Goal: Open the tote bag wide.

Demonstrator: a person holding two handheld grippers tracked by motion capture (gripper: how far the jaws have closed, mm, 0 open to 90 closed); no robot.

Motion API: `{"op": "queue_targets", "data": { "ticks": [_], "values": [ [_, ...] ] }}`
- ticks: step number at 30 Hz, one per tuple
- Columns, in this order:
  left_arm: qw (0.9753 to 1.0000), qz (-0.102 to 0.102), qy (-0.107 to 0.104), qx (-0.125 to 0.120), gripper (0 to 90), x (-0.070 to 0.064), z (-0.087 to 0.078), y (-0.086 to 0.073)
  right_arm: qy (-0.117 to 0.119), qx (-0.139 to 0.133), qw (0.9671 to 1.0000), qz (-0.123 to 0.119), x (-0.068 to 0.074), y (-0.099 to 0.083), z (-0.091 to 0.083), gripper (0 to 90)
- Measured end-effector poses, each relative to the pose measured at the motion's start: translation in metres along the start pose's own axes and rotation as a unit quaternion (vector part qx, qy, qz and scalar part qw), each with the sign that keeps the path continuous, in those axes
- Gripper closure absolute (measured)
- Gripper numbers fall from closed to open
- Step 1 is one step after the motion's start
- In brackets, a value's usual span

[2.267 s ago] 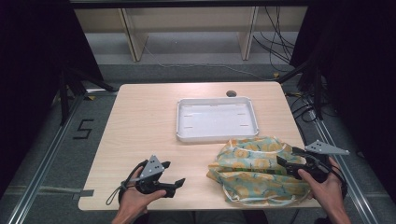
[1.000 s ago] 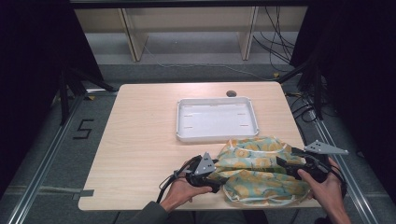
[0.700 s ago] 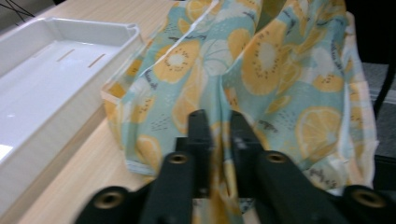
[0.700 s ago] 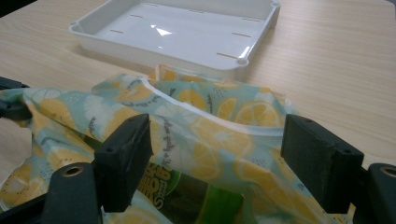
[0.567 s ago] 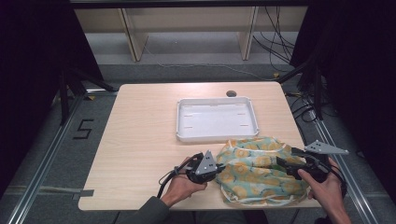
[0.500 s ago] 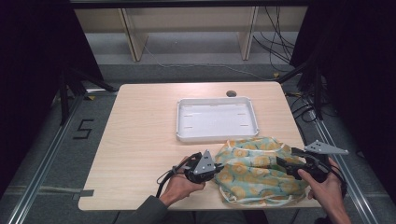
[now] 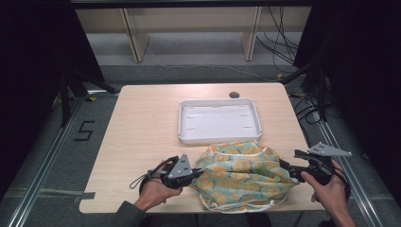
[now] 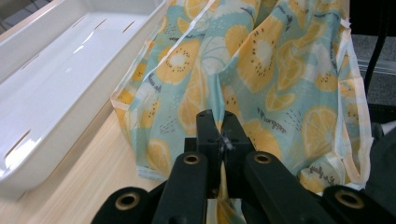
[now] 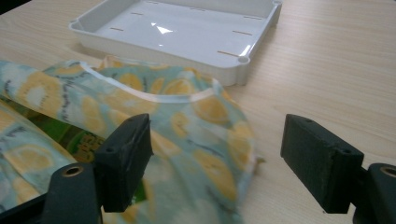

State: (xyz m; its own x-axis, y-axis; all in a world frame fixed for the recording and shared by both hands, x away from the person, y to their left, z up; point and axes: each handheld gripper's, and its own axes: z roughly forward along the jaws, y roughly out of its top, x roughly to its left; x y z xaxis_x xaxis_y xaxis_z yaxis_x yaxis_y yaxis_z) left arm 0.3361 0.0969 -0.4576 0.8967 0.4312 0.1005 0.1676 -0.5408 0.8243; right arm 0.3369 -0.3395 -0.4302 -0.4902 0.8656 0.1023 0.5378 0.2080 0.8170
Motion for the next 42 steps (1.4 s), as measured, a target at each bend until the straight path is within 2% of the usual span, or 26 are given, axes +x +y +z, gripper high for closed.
{"op": "queue_targets", "data": {
  "ticks": [3,5,6,7,10,11,13,14,15,16,17,21,22,23,25,26,28,30,31,32,34,36,37,39,41,42],
  "values": [
    [0.9999,-0.011,0.008,0.003,88.6,0.006,-0.012,-0.009,0.004,0.007,0.9998,0.017,0.004,0.000,0.000,25.7],
    [0.9998,-0.015,0.013,0.009,88.6,0.009,-0.019,-0.014,-0.002,0.000,1.0000,0.006,0.002,0.000,0.001,25.7],
    [0.9997,-0.015,0.018,0.007,88.6,0.011,-0.023,-0.017,0.004,0.008,0.9998,0.019,0.004,0.000,0.000,25.7],
    [0.9995,-0.025,0.020,0.007,88.6,0.012,-0.026,-0.019,0.004,0.009,0.9999,0.014,0.004,0.000,0.000,25.8],
    [0.9992,-0.019,0.030,0.017,88.5,0.019,-0.037,-0.026,0.003,0.007,0.9999,0.009,0.003,-0.001,0.002,25.7],
    [0.9990,-0.026,0.031,0.017,88.5,0.020,-0.040,-0.028,0.006,0.009,0.9999,0.010,0.004,-0.001,0.002,25.7],
    [0.9988,-0.026,0.036,0.020,88.5,0.023,-0.046,-0.032,0.007,0.015,0.9998,0.013,0.005,-0.001,0.002,25.8],
    [0.9987,-0.023,0.039,0.022,88.4,0.025,-0.049,-0.034,0.008,0.013,0.9998,0.010,0.005,-0.002,0.003,25.8],
    [0.9983,-0.037,0.041,0.016,88.4,0.025,-0.051,-0.036,0.007,0.010,0.9999,-0.006,0.002,-0.001,0.004,25.7],
    [0.9984,-0.029,0.044,0.023,88.4,0.027,-0.055,-0.038,0.006,0.013,0.9999,0.009,0.005,-0.001,0.004,25.8],
    [0.9985,-0.024,0.042,0.027,88.4,0.029,-0.058,-0.039,0.006,0.014,0.9999,0.000,0.004,-0.001,0.004,25.8],
    [0.9971,-0.045,0.058,0.019,88.2,0.032,-0.067,-0.047,0.001,0.010,0.9998,-0.016,0.003,-0.001,0.005,25.8],
    [0.9971,-0.039,0.059,0.027,88.1,0.034,-0.070,-0.048,0.003,0.014,0.9998,-0.011,0.003,-0.001,0.005,25.7],
    [0.9966,-0.046,0.064,0.024,88.1,0.034,-0.071,-0.050,0.005,0.012,0.9999,0.000,0.005,-0.002,0.005,25.8],
    [0.9961,-0.046,0.069,0.028,87.9,0.036,-0.075,-0.053,0.009,0.016,0.9998,-0.005,0.004,-0.001,0.005,25.8],
    [0.9962,-0.042,0.069,0.030,87.9,0.038,-0.077,-0.054,0.010,0.020,0.9997,0.007,0.007,-0.002,0.005,25.8],
    [0.9955,-0.047,0.076,0.031,87.6,0.040,-0.079,-0.057,0.008,0.018,0.9998,0.005,0.007,-0.002,0.005,25.7],
    [0.9952,-0.061,0.074,0.022,86.8,0.039,-0.079,-0.058,0.007,0.016,0.9998,0.005,0.007,-0.002,0.005,25.7],
    [0.9947,-0.068,0.074,0.022,85.2,0.039,-0.080,-0.059,0.006,0.016,0.9999,-0.001,0.006,-0.002,0.006,25.8],
    [0.9949,-0.065,0.070,0.032,81.3,0.040,-0.082,-0.059,0.007,0.017,0.9998,0.000,0.007,-0.002,0.006,25.8],
    [0.9942,-0.064,0.080,0.032,71.9,0.040,-0.083,-0.058,0.013,0.023,0.9996,0.007,0.008,-0.002,0.006,25.7],
    [0.9928,-0.082,0.082,0.031,55.1,0.038,-0.084,-0.055,0.015,0.023,0.9996,0.007,0.008,-0.002,0.007,25.5],
    [0.9925,-0.083,0.085,0.027,47.4,0.037,-0.083,-0.053,0.005,0.015,0.9996,-0.021,0.005,-0.001,0.007,25.2],
    [0.9916,-0.080,0.096,0.032,38.7,0.031,-0.086,-0.046,0.016,0.019,0.9997,-0.004,0.009,-0.002,0.008,24.5],
    [0.9926,-0.073,0.093,0.027,32.6,0.026,-0.089,-0.038,0.021,0.021,0.9995,-0.013,0.012,0.000,0.010,23.7],
    [0.9932,-0.072,0.089,0.019,32.6,0.022,-0.090,-0.033,0.029,0.018,0.9990,-0.030,0.011,0.001,0.012,22.6]
  ]
}}
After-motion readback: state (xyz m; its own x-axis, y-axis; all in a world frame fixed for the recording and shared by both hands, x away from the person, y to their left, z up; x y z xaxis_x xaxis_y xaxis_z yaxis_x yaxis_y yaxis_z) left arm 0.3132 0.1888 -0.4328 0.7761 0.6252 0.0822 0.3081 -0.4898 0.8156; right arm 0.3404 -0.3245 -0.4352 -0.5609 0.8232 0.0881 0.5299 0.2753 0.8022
